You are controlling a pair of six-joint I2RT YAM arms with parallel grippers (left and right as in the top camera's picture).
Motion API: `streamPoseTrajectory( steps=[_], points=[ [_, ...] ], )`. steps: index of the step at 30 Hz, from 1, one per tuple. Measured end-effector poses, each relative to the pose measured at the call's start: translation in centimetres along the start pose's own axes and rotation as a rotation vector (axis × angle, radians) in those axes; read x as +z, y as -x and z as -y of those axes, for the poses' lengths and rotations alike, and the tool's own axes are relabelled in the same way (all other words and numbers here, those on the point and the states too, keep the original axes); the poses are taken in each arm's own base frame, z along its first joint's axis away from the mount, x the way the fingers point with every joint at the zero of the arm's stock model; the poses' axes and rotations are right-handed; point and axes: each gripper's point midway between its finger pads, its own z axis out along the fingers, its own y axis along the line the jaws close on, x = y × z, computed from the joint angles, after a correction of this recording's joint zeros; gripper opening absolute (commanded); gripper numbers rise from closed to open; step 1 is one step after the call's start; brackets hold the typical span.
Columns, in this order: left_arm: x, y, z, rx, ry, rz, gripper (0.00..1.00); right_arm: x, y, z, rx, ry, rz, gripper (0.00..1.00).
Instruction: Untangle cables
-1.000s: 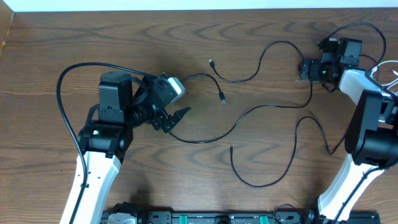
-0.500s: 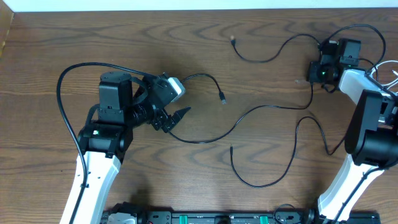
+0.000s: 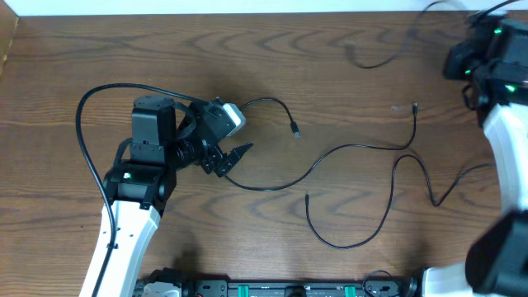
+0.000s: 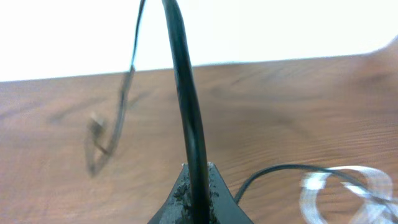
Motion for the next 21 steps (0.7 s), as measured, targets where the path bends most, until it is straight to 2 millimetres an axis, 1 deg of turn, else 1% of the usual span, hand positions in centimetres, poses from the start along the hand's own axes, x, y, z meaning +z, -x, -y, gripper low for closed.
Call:
streamPoseTrajectory(
  steps=[2,3,5,6,7,11,12,15,17,19,20,21],
  points=[
    [0.0,-0.1,0.1,-0.004,-0.003,-0.005,0.89,-2.0,1.6,2.0,-0.002,-0.119,0.047,0.01],
    [0.0,-0.2,0.1,-0.005,-0.005,-0.007,0.89,-2.8,2.1,3.2,0.0,-0.187,0.06,0.01],
    [0.0,-0.2,0.1,-0.007,-0.006,-0.008,0.89,-4.1,2.4,6.0,0.011,-0.344,0.07,0.01],
    [0.0,-0.2,0.2,-0.007,-0.006,-0.009,0.89,-4.9,2.4,8.1,0.019,-0.452,0.069,0.01],
    [0.0,-0.2,0.2,-0.007,-0.006,-0.009,0.89,-5.5,2.3,9.5,0.026,-0.519,0.065,0.01],
    [0.0,-0.2,0.2,-0.007,-0.006,-0.009,0.89,-8.6,0.8,16.0,0.073,-0.809,0.021,0.01],
    [0.0,-0.2,0.2,-0.007,-0.006,-0.009,0.89,-9.7,0.2,17.7,0.098,-0.88,0.007,0.01],
    [0.0,-0.2,0.2,-0.007,-0.006,-0.009,0.89,-12.1,-2.0,21.6,0.173,-1.018,-0.045,0.01],
    [0.0,-0.2,0.2,-0.007,-0.006,-0.009,0.89,-13.2,-3.4,23.6,0.227,-1.06,-0.072,0.01],
    [0.0,-0.2,0.2,-0.007,-0.006,-0.009,0.89,-13.6,-4.7,25.1,0.276,-1.052,-0.094,0.01],
    [0.0,-0.2,0.2,-0.008,-0.006,-0.009,0.89,-13.6,-5.2,25.6,0.301,-1.03,-0.1,0.04],
    [0.0,-0.2,0.2,-0.008,-0.006,-0.009,0.89,-13.3,-5.8,26.2,0.333,-0.988,-0.105,0.17]
  ],
)
